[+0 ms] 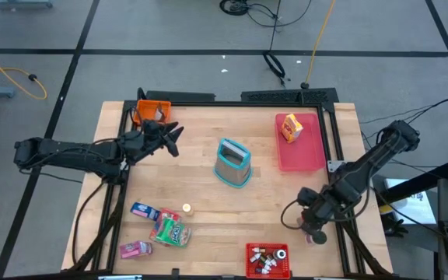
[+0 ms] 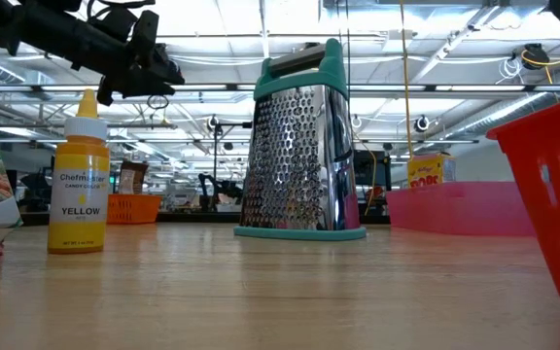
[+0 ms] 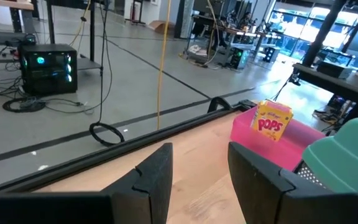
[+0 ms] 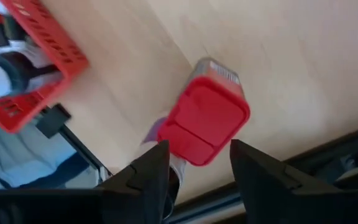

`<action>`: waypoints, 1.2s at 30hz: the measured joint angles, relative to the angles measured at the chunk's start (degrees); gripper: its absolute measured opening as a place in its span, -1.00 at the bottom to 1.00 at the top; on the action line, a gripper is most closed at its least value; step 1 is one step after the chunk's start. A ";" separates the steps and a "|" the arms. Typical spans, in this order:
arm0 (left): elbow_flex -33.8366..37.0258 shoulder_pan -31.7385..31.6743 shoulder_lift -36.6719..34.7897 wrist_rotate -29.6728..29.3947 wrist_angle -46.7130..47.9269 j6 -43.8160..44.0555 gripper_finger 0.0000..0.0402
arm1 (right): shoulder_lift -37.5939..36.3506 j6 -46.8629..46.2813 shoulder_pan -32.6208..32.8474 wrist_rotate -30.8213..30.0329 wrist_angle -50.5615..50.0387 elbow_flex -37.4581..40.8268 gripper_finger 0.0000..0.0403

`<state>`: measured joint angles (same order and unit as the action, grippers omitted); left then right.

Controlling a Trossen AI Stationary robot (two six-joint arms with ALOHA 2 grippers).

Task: Pick & Place Kitchen Items
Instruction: Put the red seasoning can into the orange bin

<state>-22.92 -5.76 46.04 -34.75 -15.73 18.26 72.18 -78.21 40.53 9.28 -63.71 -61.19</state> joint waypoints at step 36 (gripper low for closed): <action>0.00 -0.04 0.00 0.07 -0.39 -1.59 -0.22 | -2.25 -4.75 -2.44 8.86 8.63 7.58 -0.06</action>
<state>-22.92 -5.80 46.04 -34.68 -16.12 16.67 69.92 -82.96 38.09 18.14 -55.08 -53.61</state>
